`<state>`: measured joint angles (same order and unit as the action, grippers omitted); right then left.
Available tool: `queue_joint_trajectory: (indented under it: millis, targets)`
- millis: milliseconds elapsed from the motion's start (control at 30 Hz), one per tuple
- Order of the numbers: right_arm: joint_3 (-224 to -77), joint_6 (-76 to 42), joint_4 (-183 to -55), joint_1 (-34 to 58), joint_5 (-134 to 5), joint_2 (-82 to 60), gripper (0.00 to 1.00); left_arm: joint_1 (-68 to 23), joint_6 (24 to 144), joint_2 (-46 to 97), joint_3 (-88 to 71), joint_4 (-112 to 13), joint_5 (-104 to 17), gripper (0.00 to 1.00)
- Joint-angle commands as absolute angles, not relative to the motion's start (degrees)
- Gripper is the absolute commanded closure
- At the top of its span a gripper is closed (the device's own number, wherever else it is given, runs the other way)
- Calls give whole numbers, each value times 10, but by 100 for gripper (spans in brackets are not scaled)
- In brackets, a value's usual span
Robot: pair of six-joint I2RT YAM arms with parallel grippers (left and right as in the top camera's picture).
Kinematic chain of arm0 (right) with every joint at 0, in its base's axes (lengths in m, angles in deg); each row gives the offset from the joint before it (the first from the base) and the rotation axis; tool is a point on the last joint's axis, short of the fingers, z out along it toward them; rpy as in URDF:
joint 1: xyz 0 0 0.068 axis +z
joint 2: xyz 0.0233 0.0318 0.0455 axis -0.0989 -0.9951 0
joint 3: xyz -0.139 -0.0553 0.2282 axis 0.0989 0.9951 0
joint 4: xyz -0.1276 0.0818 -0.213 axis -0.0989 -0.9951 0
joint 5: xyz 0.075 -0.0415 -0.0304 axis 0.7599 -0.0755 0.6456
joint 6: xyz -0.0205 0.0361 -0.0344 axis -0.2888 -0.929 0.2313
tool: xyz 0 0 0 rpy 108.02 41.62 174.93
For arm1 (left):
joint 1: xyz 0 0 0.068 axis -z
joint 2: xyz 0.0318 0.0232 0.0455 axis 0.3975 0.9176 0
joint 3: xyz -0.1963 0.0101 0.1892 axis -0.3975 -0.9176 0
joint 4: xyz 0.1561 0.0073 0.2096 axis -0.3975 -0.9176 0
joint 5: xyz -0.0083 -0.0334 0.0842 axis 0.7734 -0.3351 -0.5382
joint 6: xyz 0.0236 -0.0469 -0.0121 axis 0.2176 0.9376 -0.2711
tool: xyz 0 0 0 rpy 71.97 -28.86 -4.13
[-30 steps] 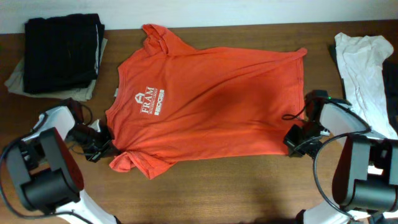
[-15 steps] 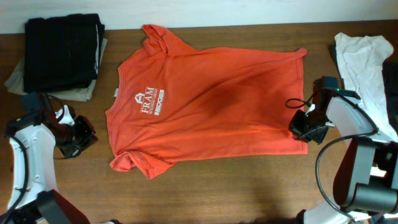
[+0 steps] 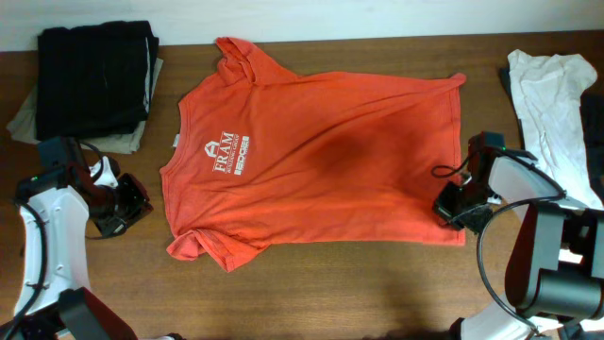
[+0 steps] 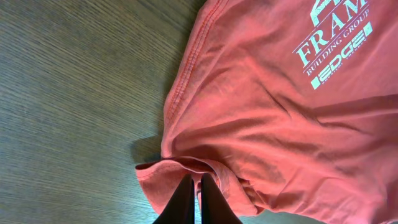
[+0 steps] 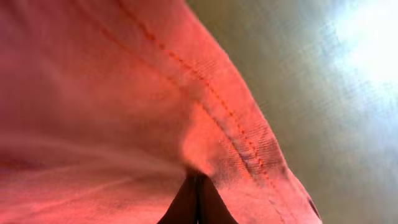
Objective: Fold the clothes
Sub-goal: 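Grasp the left hem corner with left gripper, right hem corner with right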
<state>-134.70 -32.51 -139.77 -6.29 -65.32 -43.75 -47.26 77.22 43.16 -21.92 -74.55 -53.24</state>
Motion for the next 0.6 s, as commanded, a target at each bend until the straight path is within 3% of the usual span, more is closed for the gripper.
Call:
queue_joint_trajectory:
  millis: [0,233,467,533,567]
  targets:
    - [-1321,-402,-1447,-61,-728,-447,96,-470,775,437,-219,-753,-534,95]
    - [-1321,-404,-1532,-134,-771,-345,96,-470,775,436,-219,-759,-534,99]
    - [-1323,-267,-1545,-263,-702,-227,96,-463,772,399,-219,-762,-519,99]
    - [-1323,-218,-1541,-266,-643,-200,87,-440,772,387,-219,-770,-519,99]
    - [-1323,-183,-1538,-265,-580,-188,50,-398,773,385,-219,-788,-519,91]
